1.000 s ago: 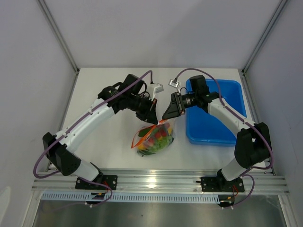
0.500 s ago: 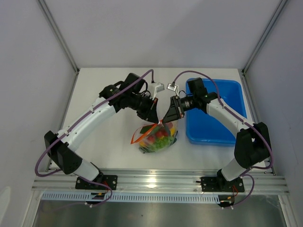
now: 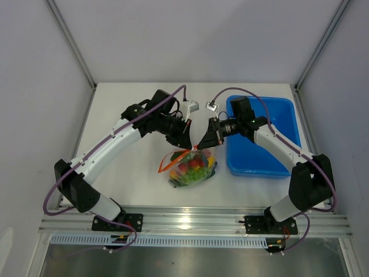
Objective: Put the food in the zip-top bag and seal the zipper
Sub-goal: Zip the zipper food storage bag at the center of the board.
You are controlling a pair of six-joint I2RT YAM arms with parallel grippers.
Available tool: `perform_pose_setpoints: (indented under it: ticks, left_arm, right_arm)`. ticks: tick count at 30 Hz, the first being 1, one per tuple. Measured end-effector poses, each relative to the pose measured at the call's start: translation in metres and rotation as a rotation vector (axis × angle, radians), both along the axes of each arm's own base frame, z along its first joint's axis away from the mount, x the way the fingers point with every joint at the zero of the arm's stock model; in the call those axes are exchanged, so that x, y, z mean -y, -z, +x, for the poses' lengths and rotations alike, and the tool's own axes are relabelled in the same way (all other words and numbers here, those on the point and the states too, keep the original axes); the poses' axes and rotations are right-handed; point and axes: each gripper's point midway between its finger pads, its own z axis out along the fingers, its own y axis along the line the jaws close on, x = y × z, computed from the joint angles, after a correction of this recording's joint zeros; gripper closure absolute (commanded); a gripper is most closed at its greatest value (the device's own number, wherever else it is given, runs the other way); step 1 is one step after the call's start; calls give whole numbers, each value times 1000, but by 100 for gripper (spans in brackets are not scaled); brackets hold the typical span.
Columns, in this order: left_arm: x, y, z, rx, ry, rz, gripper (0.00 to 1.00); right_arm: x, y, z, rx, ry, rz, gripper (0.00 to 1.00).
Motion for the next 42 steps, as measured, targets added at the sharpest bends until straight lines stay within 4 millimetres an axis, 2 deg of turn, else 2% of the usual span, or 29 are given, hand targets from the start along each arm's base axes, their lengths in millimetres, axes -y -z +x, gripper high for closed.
perform_pose_setpoints:
  ticks: [7,18,31,42]
  left_arm:
    - [-7,5,1,15,-26,20,99]
    - [-23,4,7,49,-99,52,99]
    - [-61,-4,1,112,-245,119,99]
    - [-92,6,-13,87,-363,207,100]
  right_arm:
    - [9,9,8,25,105,-41,100]
    - [23,9,23,46,187,-54,100]
    - [36,11,34,42,232,-64,100]
    - [38,13,35,39,238,-71,100]
